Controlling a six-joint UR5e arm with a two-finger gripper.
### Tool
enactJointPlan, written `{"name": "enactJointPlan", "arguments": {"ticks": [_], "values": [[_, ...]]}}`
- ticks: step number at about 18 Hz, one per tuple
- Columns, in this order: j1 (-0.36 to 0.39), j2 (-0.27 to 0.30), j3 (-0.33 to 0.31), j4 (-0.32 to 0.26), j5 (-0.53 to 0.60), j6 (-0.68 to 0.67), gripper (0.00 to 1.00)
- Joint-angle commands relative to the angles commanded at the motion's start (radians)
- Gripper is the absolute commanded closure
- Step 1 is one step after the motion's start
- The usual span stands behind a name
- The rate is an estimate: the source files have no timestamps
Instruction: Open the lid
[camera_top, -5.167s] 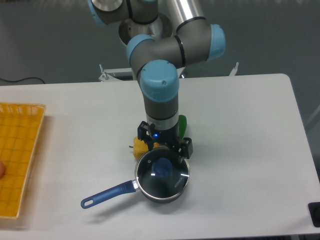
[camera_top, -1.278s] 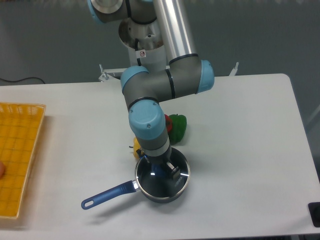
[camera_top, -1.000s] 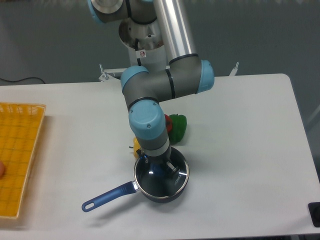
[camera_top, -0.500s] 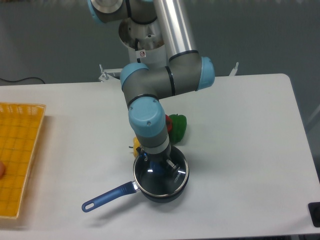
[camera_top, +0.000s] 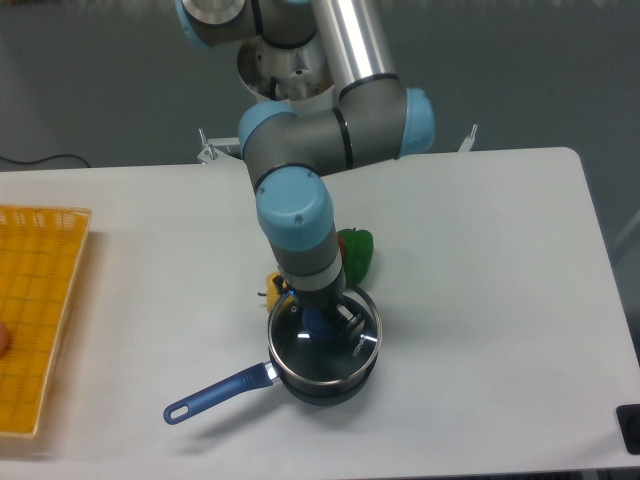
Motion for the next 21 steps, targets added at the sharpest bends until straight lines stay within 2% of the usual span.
{"name": "enactJointPlan", "arguments": {"ticks": [5,21], "values": [[0.037,0.031,-0.002,-0.055,0.0,0.103,0.4],[0.181,0.071,-0.031,-0.075,-0.002,0.314,0.4]]}}
